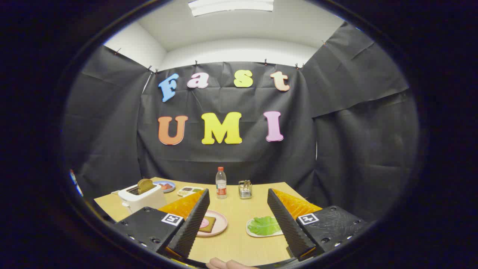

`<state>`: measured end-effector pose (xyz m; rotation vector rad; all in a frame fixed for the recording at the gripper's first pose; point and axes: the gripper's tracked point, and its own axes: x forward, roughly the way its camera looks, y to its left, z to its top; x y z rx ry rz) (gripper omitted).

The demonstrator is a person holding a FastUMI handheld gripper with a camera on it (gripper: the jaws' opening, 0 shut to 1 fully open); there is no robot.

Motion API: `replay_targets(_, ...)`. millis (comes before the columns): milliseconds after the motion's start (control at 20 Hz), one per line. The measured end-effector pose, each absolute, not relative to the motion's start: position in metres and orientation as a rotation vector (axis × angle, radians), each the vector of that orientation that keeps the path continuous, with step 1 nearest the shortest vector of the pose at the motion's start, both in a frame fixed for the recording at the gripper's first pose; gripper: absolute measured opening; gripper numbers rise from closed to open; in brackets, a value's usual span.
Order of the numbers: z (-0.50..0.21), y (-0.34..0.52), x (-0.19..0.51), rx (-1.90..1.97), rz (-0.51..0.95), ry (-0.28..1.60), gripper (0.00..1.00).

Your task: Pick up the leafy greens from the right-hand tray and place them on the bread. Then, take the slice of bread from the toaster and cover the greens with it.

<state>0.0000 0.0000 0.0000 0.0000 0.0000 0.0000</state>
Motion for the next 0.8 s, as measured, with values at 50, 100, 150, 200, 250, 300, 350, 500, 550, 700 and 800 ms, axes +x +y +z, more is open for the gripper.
replay_targets(50, -0.003, 0.001, 0.005, 0.000, 0.006, 0.006, 0.95)
replay_targets(100, -0.007, 0.004, 0.010, -0.002, 0.016, 0.014, 0.95)
replay_targets(150, -0.009, 0.004, 0.016, -0.001, 0.020, 0.022, 0.95)
replay_targets(200, -0.010, 0.003, 0.022, 0.003, 0.022, 0.025, 0.96)
replay_targets(250, -0.009, 0.002, 0.027, 0.009, 0.021, 0.028, 0.95)
replay_targets(300, -0.009, 0.001, 0.031, 0.012, 0.025, 0.031, 0.95)
replay_targets(350, -0.009, 0.000, 0.035, 0.015, 0.025, 0.032, 0.95)
replay_targets(500, -0.002, -0.012, 0.041, 0.034, 0.013, 0.017, 0.95)
replay_targets(550, 0.000, -0.015, 0.043, 0.042, 0.009, 0.012, 0.95)
replay_targets(700, -0.001, -0.020, 0.045, 0.060, 0.008, 0.017, 0.95)
replay_targets(800, -0.003, -0.020, 0.044, 0.057, 0.018, 0.028, 0.95)
